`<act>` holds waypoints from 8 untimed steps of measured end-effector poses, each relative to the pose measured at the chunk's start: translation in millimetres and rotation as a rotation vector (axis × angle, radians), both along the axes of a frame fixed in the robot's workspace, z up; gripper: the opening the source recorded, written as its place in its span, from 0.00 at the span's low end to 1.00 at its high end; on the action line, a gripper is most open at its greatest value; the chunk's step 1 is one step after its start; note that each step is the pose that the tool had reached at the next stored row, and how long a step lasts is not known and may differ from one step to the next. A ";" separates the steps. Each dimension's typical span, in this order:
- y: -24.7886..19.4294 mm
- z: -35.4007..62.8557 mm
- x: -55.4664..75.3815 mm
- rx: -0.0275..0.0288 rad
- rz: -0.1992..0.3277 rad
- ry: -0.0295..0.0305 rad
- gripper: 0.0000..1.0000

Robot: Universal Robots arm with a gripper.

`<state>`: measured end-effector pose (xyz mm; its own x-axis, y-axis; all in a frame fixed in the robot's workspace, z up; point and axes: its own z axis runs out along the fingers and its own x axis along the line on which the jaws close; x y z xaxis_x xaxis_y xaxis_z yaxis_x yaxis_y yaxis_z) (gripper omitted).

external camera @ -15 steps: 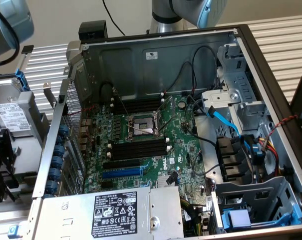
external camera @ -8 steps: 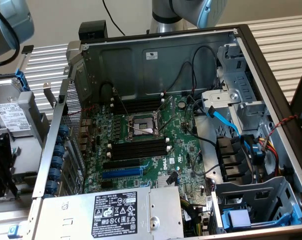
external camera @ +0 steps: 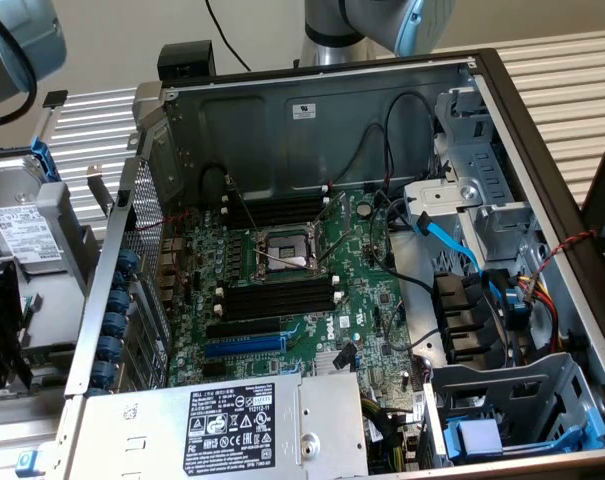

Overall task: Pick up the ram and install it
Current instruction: 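Pick up the ram and move it above insertion slot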

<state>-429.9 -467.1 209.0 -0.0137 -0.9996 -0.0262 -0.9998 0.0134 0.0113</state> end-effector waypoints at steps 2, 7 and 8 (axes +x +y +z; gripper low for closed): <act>-0.2 6.9 0.0 0.0014 0.000 -0.0001 0.12; -0.7 29.2 0.0 0.0017 0.000 0.0001 0.12; -0.8 33.6 0.0 0.0018 0.000 -0.0001 0.12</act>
